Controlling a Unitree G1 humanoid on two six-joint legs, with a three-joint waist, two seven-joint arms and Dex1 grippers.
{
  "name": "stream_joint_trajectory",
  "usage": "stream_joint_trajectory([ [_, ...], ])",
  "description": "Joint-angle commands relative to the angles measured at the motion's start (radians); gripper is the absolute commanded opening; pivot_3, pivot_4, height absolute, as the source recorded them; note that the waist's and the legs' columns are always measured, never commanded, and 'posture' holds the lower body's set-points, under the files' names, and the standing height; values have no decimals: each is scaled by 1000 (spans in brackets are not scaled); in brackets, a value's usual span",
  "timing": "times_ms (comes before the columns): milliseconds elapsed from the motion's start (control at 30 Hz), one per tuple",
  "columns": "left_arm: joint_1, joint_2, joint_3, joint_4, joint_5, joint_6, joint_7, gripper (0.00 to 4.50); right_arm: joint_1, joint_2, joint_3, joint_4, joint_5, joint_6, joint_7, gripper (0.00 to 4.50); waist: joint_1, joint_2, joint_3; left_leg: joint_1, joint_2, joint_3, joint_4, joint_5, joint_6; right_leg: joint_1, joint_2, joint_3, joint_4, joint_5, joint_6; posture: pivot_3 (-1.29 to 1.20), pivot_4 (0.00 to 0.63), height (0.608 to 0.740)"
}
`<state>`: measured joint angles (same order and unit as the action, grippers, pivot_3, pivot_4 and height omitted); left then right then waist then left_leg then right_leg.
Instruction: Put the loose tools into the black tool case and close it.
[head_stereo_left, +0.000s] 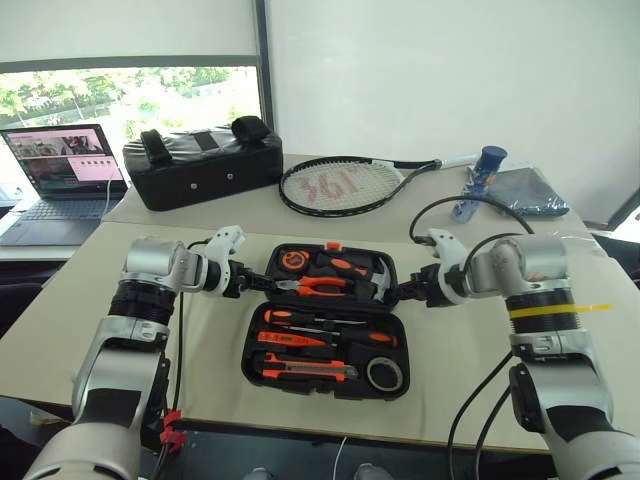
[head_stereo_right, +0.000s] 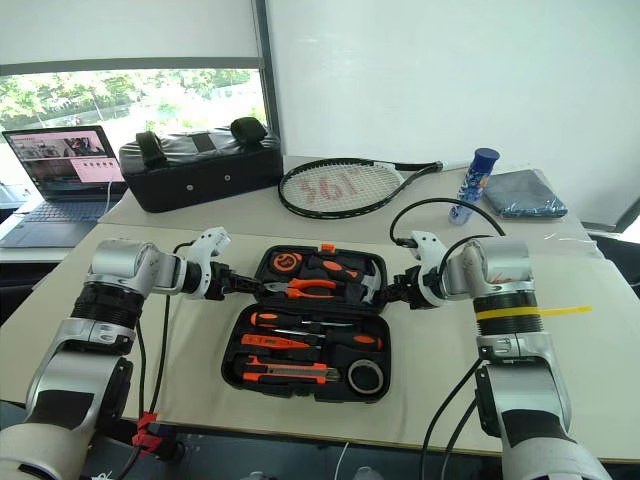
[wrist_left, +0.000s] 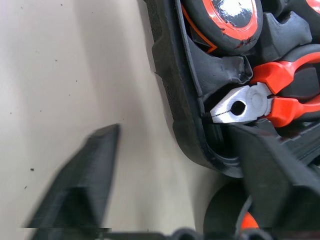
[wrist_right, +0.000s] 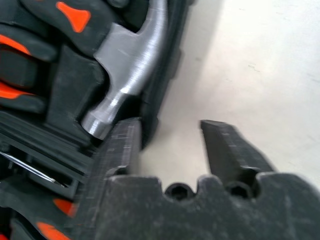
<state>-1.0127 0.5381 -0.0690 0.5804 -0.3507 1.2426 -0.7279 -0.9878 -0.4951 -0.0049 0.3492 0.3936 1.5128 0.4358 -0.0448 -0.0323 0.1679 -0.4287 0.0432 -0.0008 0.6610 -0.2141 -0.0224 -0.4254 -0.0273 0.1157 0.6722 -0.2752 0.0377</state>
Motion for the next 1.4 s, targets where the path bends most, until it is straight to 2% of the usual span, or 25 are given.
stream_joint_trajectory([
  [33,-7,-1,-15,1,16,-6,-5,2108,-21,-11,40,21,-19,-8,9,526,1,0,0,0,0,0,0,0,0,0,0,0,0,0,0,0,150,740],
  [67,-6,-1,-11,2,16,-6,-5,1628,-23,-12,53,17,-17,-5,16,76,1,0,0,1,0,0,0,0,0,1,0,0,0,0,0,0,150,740],
  [100,-7,-3,-6,7,16,-5,-3,1236,-28,-10,56,22,-16,4,17,0,1,0,0,2,0,0,0,0,0,2,0,0,0,0,0,0,150,740],
  [133,-7,-5,-3,10,16,-5,-2,1072,-31,-9,58,26,-16,10,19,0,1,0,0,3,0,0,0,0,0,3,0,0,0,0,0,0,150,740],
  [233,-5,-10,13,10,17,-10,7,98,-36,-10,63,32,-19,1,26,0,1,1,-1,5,0,0,0,0,0,4,0,0,1,0,0,0,150,740],
  [267,1,-8,20,1,15,-16,9,40,-39,-5,48,34,-19,-4,22,0,0,1,-1,5,0,0,0,0,0,4,0,0,1,0,0,0,150,740],
  [333,15,-7,59,-21,-2,-19,12,40,-35,5,4,20,-14,-31,17,0,0,1,-1,5,0,0,0,0,0,4,0,0,1,0,0,0,150,740],
  [467,72,-1,138,-91,-37,-80,2,40,30,-1,-58,-120,49,-145,99,0,-1,1,-1,5,0,0,0,1,0,3,0,1,2,0,0,0,150,740],
  [567,147,-9,211,-180,-88,-166,-28,40,130,-34,-71,-264,91,-247,186,0,-2,1,0,3,0,0,0,1,0,1,0,1,4,0,0,0,150,740],
  [700,261,-17,264,-299,-133,-292,-80,40,263,-27,-131,-417,111,-403,215,0,-3,1,0,2,0,0,0,1,0,0,0,1,4,0,0,0,150,740],
  [833,398,-50,291,-427,-160,-537,-180,40,451,-24,-149,-526,80,-748,318,0,1,1,0,0,1,0,0,1,0,-1,0,1,2,0,0,0,150,740],
  [1000,545,-78,286,-489,-138,-816,-275,40,606,10,-153,-533,20,-1162,410,0,3,1,0,-2,0,1,0,1,0,-1,-2,1,-2,1,1,0,150,740],
  [1167,619,-80,256,-439,-63,-1119,-345,40,685,16,-107,-471,-84,-1541,481,0,1,1,0,0,0,1,0,1,0,0,-1,1,-2,1,2,0,150,740],
  [1333,641,-84,229,-357,34,-1414,-359,40,719,25,-95,-337,-183,-1878,470,0,2,1,0,3,0,2,0,1,0,4,-1,1,-3,1,1,0,150,740],
  [1400,655,-79,207,-348,52,-1484,-381,40,731,10,-80,-277,-202,-2034,504,0,2,1,0,3,0,2,0,1,0,4,-1,2,-3,1,2,0,150,740],
])
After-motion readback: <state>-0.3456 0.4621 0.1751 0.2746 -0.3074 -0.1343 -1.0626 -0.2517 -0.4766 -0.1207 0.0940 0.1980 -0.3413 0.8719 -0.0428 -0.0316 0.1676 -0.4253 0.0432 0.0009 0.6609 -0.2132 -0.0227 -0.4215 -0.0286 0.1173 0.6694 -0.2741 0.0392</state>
